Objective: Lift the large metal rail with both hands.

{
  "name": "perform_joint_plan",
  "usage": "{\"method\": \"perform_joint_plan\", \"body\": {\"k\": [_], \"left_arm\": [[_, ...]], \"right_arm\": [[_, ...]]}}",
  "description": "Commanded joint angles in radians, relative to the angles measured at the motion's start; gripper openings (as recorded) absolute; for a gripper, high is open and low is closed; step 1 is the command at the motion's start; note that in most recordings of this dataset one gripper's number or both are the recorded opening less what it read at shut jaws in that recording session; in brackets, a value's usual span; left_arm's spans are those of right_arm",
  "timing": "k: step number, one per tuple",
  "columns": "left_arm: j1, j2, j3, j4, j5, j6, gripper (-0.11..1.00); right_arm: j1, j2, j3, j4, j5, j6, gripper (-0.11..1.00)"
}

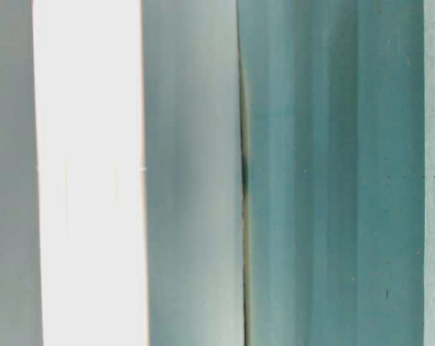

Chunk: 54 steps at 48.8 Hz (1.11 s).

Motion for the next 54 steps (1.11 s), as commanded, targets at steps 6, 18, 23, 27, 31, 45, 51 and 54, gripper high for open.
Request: {"method": "perform_joint_plan", "body": {"k": [6, 18, 23, 27, 31, 45, 51, 54], "left_arm": [[0.000, -0.006, 0.066, 0.006, -0.101, -0.005, 0.37], [-0.006, 0.040, 0.163, 0.006, -0.183, -0.006, 0.37], [-0.008, 0.057, 0.189, 0.006, -0.235, -0.006, 0.37], [-0.008, 0.072, 0.207, 0.006, -0.268, -0.006, 0.37], [-0.008, 0.094, 0.227, 0.006, -0.307, -0.006, 0.37], [-0.008, 0.170, 0.262, 0.006, -0.423, -0.035, 0.37], [-0.008, 0.199, 0.272, 0.006, -0.471, -0.072, 0.37], [-0.008, 0.210, 0.279, 0.006, -0.494, -0.083, 0.37]], "right_arm": [[0.008, -0.008, 0.103, 0.000, -0.135, 0.002, 0.39], [0.020, -0.002, 0.209, -0.002, -0.298, 0.008, 0.39], [0.025, 0.002, 0.236, -0.002, -0.342, 0.009, 0.39], [0.029, 0.011, 0.258, -0.002, -0.385, 0.009, 0.39], [0.035, 0.029, 0.285, -0.002, -0.428, 0.009, 0.39], [0.060, 0.084, 0.334, 0.000, -0.554, 0.009, 0.39], [0.063, 0.110, 0.347, -0.002, -0.581, 0.006, 0.39], [0.063, 0.118, 0.356, -0.002, -0.591, 0.003, 0.39]]}}
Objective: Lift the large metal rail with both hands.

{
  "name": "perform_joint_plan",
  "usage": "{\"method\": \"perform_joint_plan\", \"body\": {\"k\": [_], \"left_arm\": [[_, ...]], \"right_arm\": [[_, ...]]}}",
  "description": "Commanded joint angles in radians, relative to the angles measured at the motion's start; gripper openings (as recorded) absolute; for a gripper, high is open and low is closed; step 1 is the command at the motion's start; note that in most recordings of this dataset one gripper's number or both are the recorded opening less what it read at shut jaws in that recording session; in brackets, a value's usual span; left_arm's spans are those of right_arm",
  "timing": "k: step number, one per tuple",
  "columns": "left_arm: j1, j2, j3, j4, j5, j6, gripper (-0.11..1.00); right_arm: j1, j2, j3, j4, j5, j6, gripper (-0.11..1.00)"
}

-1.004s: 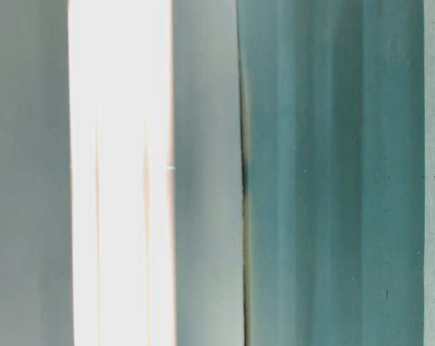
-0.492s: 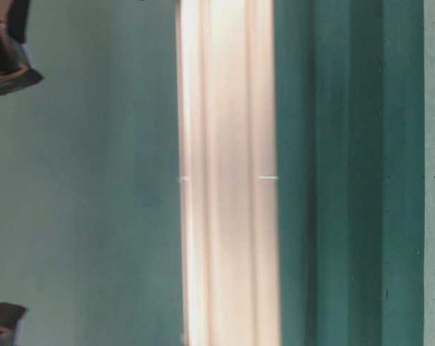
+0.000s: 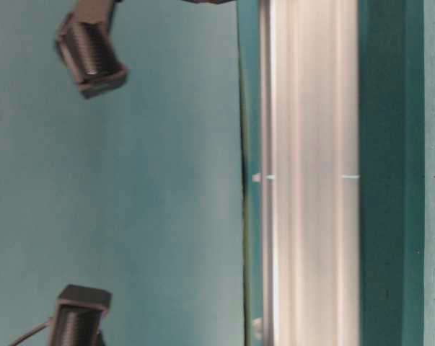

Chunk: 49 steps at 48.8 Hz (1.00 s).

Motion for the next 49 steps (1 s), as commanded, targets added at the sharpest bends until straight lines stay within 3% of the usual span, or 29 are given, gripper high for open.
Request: {"method": "perform_joint_plan", "body": {"k": [1, 25, 49], "left_arm": [[0.005, 0.006, 0.000, 0.002, -0.035, -0.031, 0.37], [0.005, 0.015, 0.061, 0.000, -0.126, -0.038, 0.37], [-0.012, 0.054, 0.061, 0.000, -0.170, -0.040, 0.37]], "right_arm": [[0.011, 0.009, 0.005, 0.003, -0.017, 0.000, 0.39], [0.012, 0.046, 0.041, 0.005, -0.094, -0.002, 0.39], [0.012, 0.057, 0.049, 0.005, -0.115, -0.003, 0.39]]}}
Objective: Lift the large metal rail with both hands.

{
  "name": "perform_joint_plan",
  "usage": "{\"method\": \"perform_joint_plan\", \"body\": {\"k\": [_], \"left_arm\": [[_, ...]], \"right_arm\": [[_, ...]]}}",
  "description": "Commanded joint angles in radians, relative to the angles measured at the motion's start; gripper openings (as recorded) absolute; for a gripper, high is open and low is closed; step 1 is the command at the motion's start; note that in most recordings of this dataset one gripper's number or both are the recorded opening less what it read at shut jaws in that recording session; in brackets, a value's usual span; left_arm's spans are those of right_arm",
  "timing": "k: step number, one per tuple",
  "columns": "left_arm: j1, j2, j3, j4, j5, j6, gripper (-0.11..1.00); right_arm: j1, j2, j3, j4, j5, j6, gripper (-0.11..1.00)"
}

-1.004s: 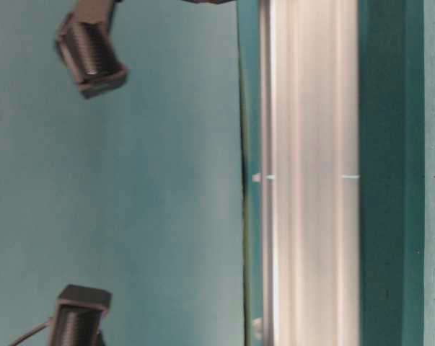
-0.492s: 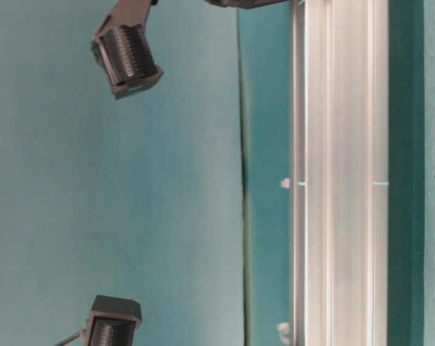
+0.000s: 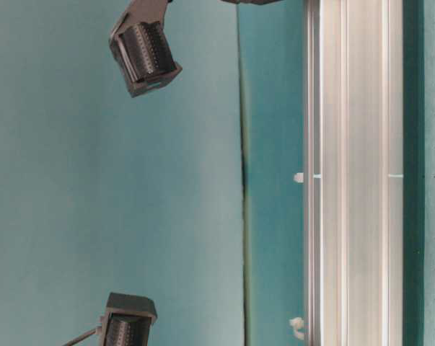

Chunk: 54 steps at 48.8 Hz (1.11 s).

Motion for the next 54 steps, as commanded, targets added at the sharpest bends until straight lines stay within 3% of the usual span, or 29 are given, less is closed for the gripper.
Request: {"method": "perform_joint_plan", "body": {"k": [1, 20, 34, 54], "left_arm": [[0.003, -0.003, -0.008, -0.002, -0.008, -0.015, 0.37], [-0.002, 0.002, -0.005, -0.002, -0.008, -0.017, 0.37], [-0.009, 0.015, 0.012, -0.003, -0.044, -0.078, 0.37], [-0.008, 0.020, 0.015, -0.002, -0.058, -0.057, 0.37]], "right_arm": [[0.008, 0.002, -0.003, 0.005, -0.006, -0.003, 0.39], [0.012, 0.021, -0.003, 0.008, -0.028, -0.005, 0.39], [0.012, 0.029, -0.002, 0.008, -0.035, -0.006, 0.39], [0.012, 0.037, 0.012, 0.008, -0.041, 0.002, 0.39]]}}
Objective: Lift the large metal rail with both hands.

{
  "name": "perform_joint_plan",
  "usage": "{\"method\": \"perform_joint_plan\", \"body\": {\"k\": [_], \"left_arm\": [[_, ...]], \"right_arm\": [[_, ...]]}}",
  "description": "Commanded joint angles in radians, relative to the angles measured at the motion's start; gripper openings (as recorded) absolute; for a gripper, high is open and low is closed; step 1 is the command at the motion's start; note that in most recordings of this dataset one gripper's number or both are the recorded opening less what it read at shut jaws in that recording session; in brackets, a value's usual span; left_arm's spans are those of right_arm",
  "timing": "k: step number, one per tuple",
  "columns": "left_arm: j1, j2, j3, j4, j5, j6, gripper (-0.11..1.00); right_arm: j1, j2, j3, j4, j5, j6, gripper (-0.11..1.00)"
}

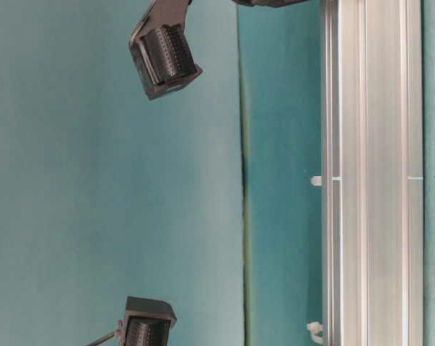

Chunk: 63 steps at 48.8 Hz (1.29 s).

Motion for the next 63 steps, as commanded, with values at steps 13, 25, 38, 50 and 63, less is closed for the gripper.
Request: {"method": "perform_joint_plan", "body": {"k": [13, 25, 38, 50, 63], "left_arm": [[0.015, -0.008, -0.008, -0.003, -0.011, 0.069, 0.37], [0.015, -0.006, -0.008, -0.005, -0.028, 0.078, 0.37], [0.015, -0.006, -0.008, -0.003, -0.028, 0.074, 0.37], [0.012, -0.006, -0.006, -0.003, -0.048, 0.072, 0.37], [0.011, -0.006, -0.006, -0.003, -0.054, 0.069, 0.37]], "right_arm": [[0.006, 0.002, 0.015, 0.011, -0.087, 0.008, 0.39], [0.005, -0.002, 0.032, 0.011, -0.064, 0.009, 0.39], [0.003, -0.002, 0.035, 0.011, -0.063, 0.009, 0.39], [0.000, 0.000, 0.034, 0.011, -0.060, 0.008, 0.39], [0.000, 0.000, 0.034, 0.011, -0.052, 0.008, 0.44]]}}
